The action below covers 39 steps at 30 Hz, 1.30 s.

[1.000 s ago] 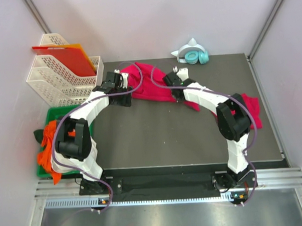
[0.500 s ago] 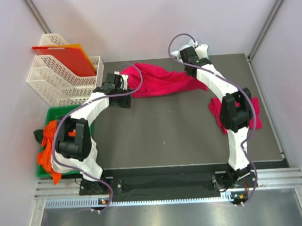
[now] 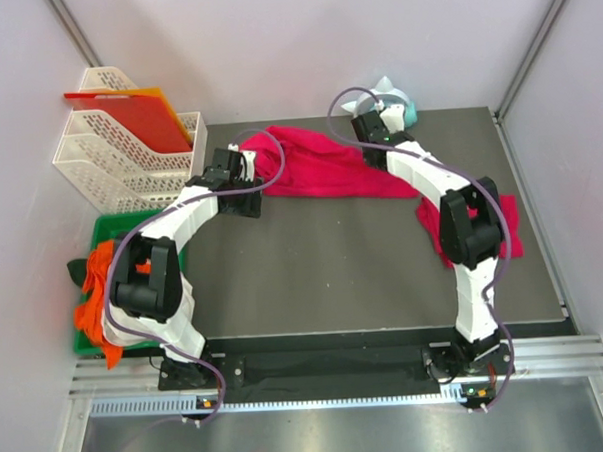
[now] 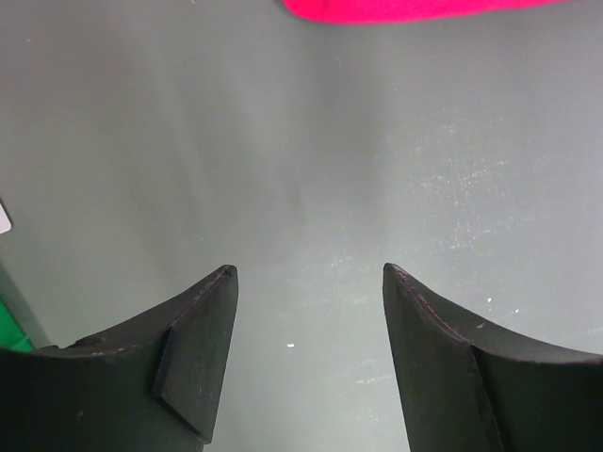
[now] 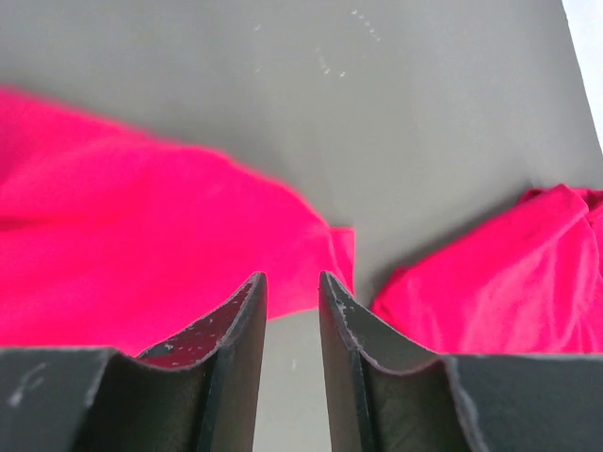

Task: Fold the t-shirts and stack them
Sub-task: Flatten out the tshirt

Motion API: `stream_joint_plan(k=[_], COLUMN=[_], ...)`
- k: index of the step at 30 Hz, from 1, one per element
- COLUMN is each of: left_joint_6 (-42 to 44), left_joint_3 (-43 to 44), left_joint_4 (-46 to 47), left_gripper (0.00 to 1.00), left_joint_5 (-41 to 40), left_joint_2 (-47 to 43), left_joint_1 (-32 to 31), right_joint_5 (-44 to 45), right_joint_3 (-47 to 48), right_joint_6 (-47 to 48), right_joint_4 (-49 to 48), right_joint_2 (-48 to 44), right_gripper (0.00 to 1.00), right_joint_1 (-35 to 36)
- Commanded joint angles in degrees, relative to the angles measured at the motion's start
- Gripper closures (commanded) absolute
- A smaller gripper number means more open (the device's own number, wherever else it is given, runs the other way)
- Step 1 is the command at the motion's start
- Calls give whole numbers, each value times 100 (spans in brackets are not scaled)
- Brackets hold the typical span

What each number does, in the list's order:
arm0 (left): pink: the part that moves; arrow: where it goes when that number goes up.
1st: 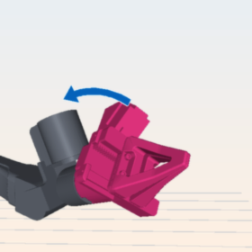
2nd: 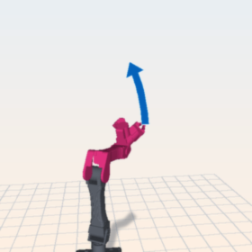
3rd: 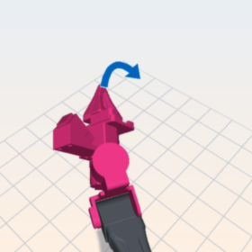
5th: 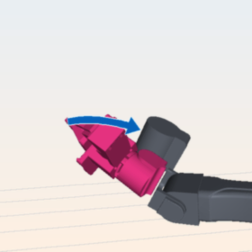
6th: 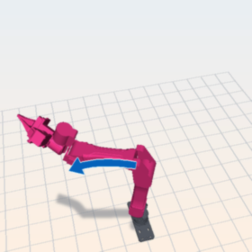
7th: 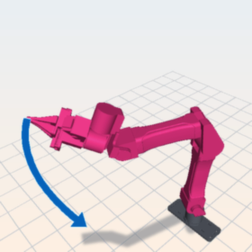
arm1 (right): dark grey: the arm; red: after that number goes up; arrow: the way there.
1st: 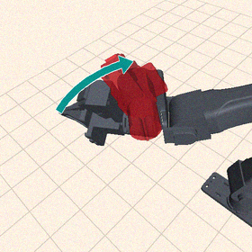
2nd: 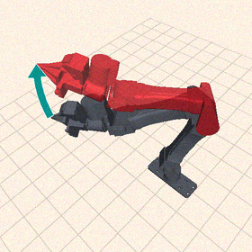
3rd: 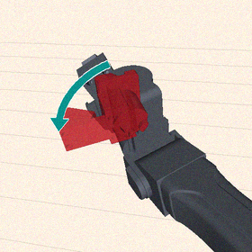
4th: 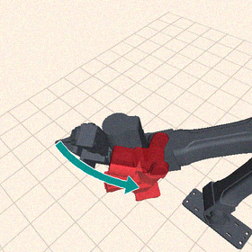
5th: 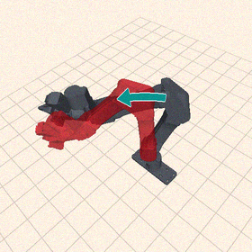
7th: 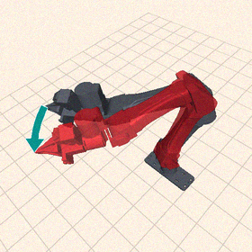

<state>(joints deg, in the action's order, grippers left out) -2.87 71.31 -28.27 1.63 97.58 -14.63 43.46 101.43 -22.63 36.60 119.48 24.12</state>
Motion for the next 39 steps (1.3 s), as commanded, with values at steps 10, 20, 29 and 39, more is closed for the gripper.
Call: stream_joint_plan(k=[10,20,29,39], left_joint_6=[24,68,120,24], left_joint_3=[-47,-56,-99,322], left_joint_4=[234,182,190,6], left_gripper=[33,33,33,35], left_joint_5=[110,66,31,92], left_joint_2=[-266,-266,-196,393], left_joint_1=[31,39,31,31], right_joint_5=[-698,-962,-1112,-1112], right_joint_3=[-1302,210,1485,1231], right_joint_6=[-171,-31,-57,-365], right_joint_4=[-619,-321,409,612], right_joint_2=[-445,725,1613,1605], right_gripper=[64,53,55,58], right_joint_1=[840,656,357,6])
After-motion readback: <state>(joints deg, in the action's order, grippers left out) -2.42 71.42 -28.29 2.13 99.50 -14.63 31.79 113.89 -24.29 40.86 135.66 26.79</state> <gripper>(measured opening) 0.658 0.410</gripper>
